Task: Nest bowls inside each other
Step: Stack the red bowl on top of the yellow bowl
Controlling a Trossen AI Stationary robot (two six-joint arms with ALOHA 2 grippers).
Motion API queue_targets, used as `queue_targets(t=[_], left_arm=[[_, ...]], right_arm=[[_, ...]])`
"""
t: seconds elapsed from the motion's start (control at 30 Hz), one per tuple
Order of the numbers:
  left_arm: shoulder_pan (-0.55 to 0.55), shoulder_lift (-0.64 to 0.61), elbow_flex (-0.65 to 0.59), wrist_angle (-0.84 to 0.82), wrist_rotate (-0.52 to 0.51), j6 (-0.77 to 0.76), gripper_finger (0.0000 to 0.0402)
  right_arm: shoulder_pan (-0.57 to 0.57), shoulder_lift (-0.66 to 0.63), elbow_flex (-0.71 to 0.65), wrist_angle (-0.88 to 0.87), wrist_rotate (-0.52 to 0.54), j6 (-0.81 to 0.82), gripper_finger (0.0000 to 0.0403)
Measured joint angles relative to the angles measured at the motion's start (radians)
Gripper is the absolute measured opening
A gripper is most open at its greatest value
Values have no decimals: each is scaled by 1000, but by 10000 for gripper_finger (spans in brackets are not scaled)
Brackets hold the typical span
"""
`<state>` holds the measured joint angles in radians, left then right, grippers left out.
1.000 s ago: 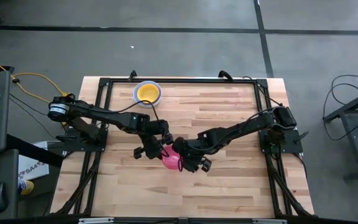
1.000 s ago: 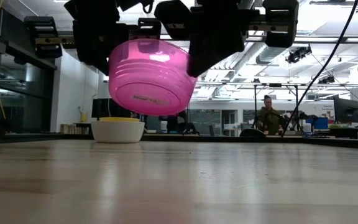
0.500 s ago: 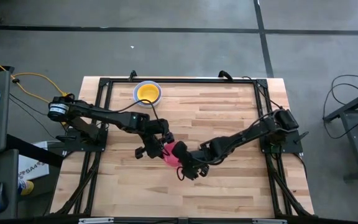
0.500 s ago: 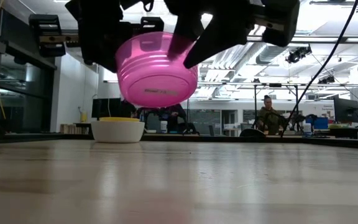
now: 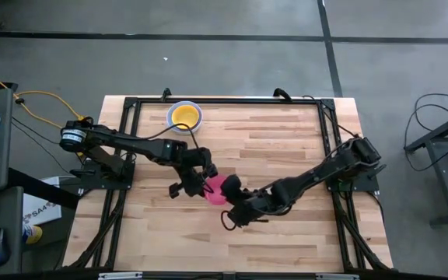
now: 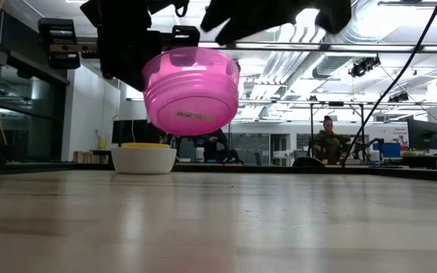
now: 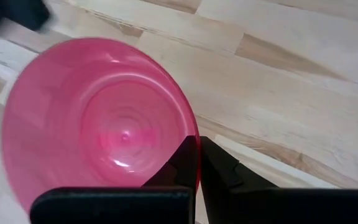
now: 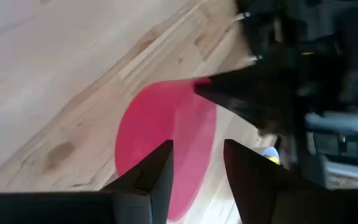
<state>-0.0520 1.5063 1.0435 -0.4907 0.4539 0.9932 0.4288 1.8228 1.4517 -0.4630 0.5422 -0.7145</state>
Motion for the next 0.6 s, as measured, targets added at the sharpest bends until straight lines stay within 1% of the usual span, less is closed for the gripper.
queue_targets(t=[0.1,0.17,0.27,0.37,0.47,0.6], left_arm=[[0,0,0,-8,0,-4,0],[0,0,0,-14,-16,-4,0],[0,0,0,-20,-86,-6,0],[12,0,0,-49,-155,-27,0],[59,0,0,-101,-168,-89,0],[155,0,0,-162,-239,-213,0]], right_arm=[[12,-20,1,5,5,79,134],[26,-32,0,-18,32,146,134],[48,-52,1,-45,72,254,135],[77,-68,-1,-119,132,386,135],[88,-74,0,-180,145,530,135],[95,-80,0,-248,164,696,135]])
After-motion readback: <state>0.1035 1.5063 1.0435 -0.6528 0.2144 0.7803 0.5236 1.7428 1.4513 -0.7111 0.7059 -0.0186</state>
